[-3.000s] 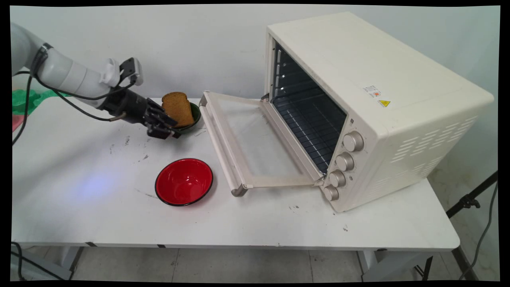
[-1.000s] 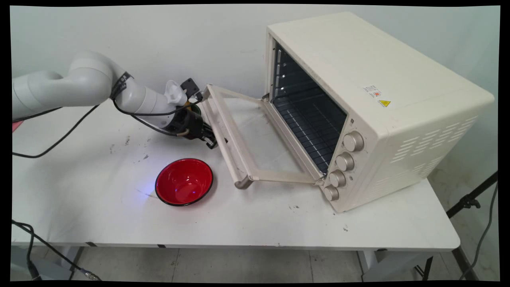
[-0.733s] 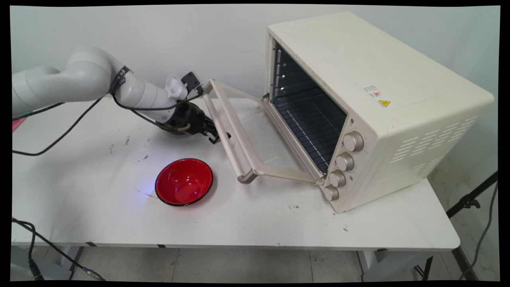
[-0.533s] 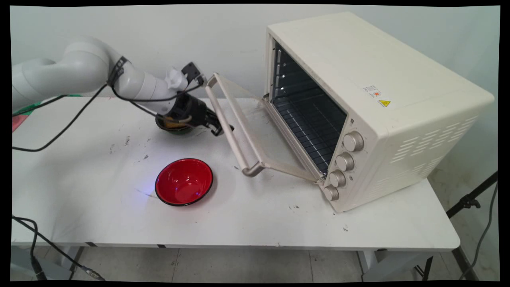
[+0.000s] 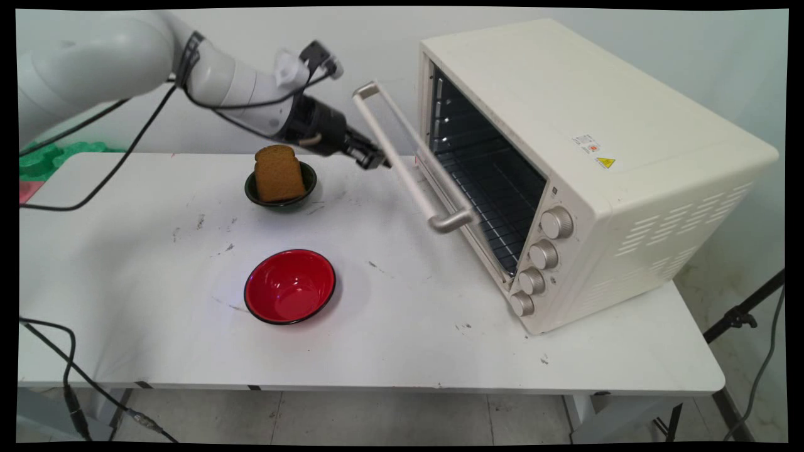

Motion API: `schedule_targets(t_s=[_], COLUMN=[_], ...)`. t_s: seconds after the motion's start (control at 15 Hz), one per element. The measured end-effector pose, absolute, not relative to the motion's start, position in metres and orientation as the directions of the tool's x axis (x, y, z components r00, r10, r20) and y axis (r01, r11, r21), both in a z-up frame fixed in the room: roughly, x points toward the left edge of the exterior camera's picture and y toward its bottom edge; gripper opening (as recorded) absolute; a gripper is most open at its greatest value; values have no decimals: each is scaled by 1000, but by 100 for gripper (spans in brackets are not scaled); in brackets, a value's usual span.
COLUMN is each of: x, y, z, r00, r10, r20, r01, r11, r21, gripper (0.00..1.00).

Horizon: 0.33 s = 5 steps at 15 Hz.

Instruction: Close the oven

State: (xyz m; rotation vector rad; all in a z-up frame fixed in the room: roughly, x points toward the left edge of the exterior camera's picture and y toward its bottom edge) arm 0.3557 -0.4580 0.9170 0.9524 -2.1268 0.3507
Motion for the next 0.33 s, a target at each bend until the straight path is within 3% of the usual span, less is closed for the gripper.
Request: schedule_targets(t_s=[0.33], x=[347], y=[-470], z=[951], r00=[-415], r10=[-482], r20=[772], r01=[-714], r11=[698], r21=[52], gripper=[0])
